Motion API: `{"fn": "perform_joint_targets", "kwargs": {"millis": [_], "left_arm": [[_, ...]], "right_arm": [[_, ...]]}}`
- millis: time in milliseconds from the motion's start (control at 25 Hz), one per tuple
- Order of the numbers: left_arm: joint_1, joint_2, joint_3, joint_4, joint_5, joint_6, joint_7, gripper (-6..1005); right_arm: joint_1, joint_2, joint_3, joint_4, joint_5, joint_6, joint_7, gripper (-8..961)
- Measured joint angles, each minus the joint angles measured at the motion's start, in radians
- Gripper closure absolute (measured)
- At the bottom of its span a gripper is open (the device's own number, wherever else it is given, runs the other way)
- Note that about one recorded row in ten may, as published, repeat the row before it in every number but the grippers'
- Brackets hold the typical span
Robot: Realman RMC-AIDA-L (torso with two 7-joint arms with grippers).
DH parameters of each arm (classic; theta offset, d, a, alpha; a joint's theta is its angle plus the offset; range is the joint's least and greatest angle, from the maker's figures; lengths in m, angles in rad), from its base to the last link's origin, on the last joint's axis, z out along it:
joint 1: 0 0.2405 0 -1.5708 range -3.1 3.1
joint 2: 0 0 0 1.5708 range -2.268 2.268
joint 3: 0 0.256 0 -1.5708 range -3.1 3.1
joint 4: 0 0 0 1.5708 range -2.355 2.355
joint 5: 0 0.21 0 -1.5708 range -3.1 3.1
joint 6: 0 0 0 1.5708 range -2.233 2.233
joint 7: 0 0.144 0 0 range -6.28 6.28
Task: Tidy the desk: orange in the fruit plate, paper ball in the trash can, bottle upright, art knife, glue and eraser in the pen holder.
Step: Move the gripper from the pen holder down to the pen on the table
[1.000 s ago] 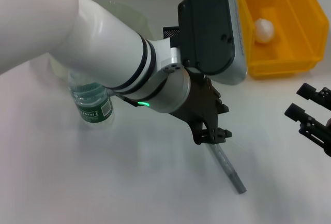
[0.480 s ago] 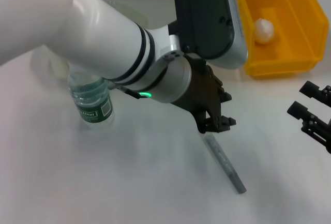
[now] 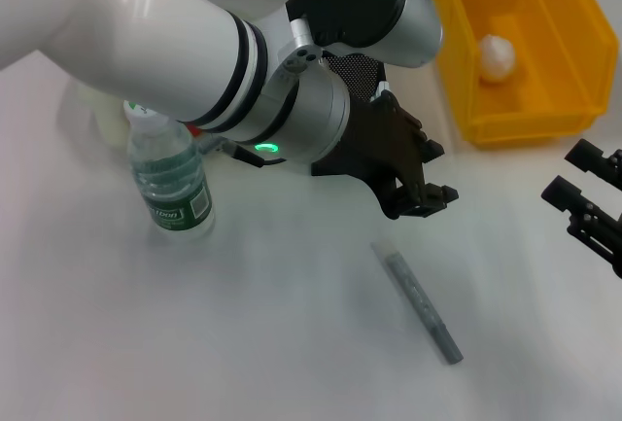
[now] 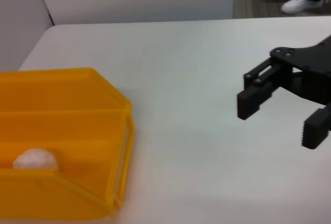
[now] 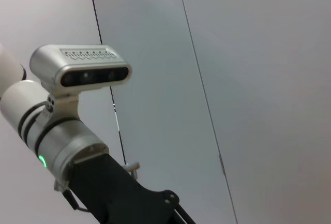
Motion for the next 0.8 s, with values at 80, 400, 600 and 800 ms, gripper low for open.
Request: {"fn": "perform_joint_targets", "kwargs": {"millis": [80, 400, 600, 800], "left_arm": [[0.001, 0.0, 0.003, -0.008, 0.0, -0.013, 0.001, 564], [0.001, 0.0, -0.001, -0.013, -0.001, -0.028, 0.007, 564], [-0.002, 0.0, 0.003, -0.008, -0.001, -0.018, -0.001, 564], [0.0, 0.004, 0.004, 0.001, 0.0, -0.002, 0.009, 564]], "right_arm": [[0.0, 0.0, 0.0, 0.003, 0.0, 0.0, 0.0, 382], [0.003, -0.007, 0.002, 0.012, 0.001, 0.0, 0.0, 382], [0.005, -0.009, 0.022, 0.012, 0.001, 0.005, 0.0, 382], [0.001, -0.016, 0.051, 0.007, 0.001, 0.002, 0.023, 383]]}}
